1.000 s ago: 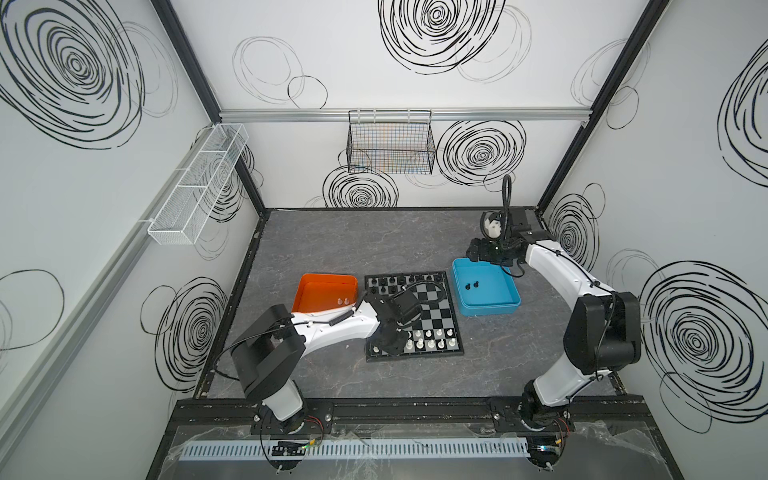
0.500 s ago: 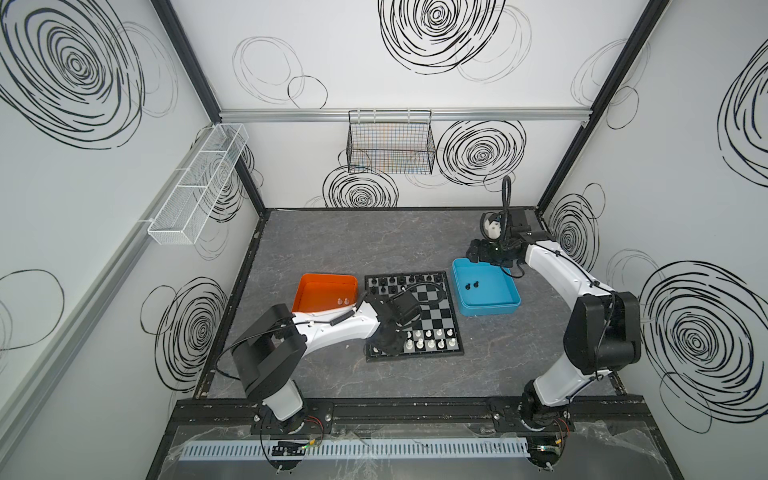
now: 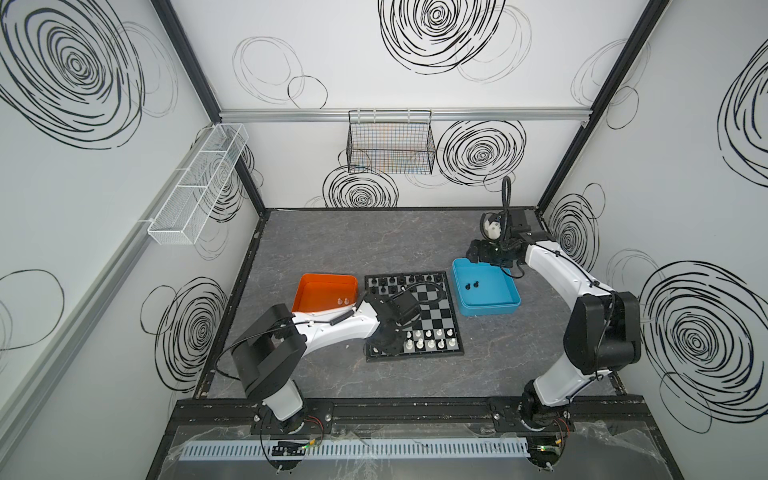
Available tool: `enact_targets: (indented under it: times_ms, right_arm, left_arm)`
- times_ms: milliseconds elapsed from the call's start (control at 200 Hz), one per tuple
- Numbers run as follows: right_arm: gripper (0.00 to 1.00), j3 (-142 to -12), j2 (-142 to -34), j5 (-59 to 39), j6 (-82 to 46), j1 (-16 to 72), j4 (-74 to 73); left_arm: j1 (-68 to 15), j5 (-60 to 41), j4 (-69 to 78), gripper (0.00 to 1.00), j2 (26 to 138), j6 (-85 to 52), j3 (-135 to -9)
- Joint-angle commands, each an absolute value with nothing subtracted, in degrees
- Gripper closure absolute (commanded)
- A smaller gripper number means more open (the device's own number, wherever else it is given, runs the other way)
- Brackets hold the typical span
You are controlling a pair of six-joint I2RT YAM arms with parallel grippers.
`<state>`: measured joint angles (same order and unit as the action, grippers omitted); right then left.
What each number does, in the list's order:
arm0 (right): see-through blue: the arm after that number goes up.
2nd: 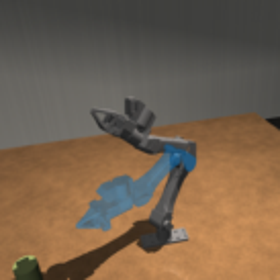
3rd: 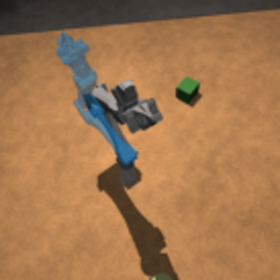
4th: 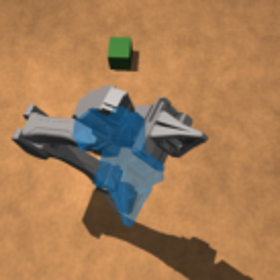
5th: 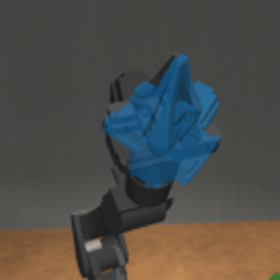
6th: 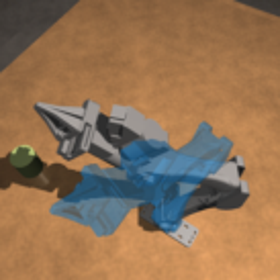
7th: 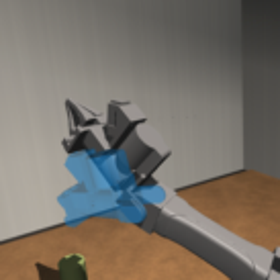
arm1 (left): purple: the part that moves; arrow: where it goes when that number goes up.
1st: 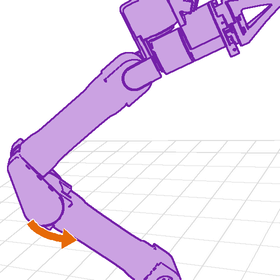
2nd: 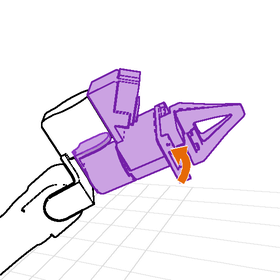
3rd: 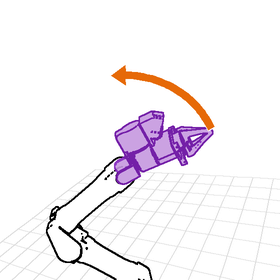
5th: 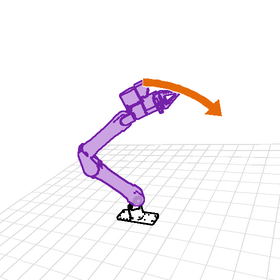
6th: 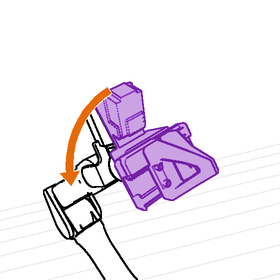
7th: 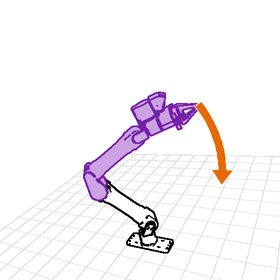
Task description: Set up the chess pieces on the board
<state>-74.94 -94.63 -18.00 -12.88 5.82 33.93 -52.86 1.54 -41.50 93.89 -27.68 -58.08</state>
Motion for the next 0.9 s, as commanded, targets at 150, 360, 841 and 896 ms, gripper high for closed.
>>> enact_targets:
  times_ms: [150,360,841,896]
  right_arm:
    - [0.13,-74.1,-94.8,-18.1,-12.5,5.7,33.4]
    - [0.13,-74.1,-94.9,-18.1,-12.5,5.7,33.4]
    - [0.13,-74.3,-95.1,-18.3,-12.5,5.7,33.5]
    - [0.13,-74.3,-95.2,-18.2,-12.4,5.7,33.6]
  left_arm:
    - [-53.0,1.7,-44.5,0.83,94.6,-28.9,-58.4]
    - [-53.1,1.7,-44.6,0.79,94.7,-29.0,-58.9]
    - [-53.3,0.6,-43.9,0.8,94.4,-28.7,-60.5]
    - [-53.4,0.6,-44.0,0.81,94.5,-28.6,-60.5]
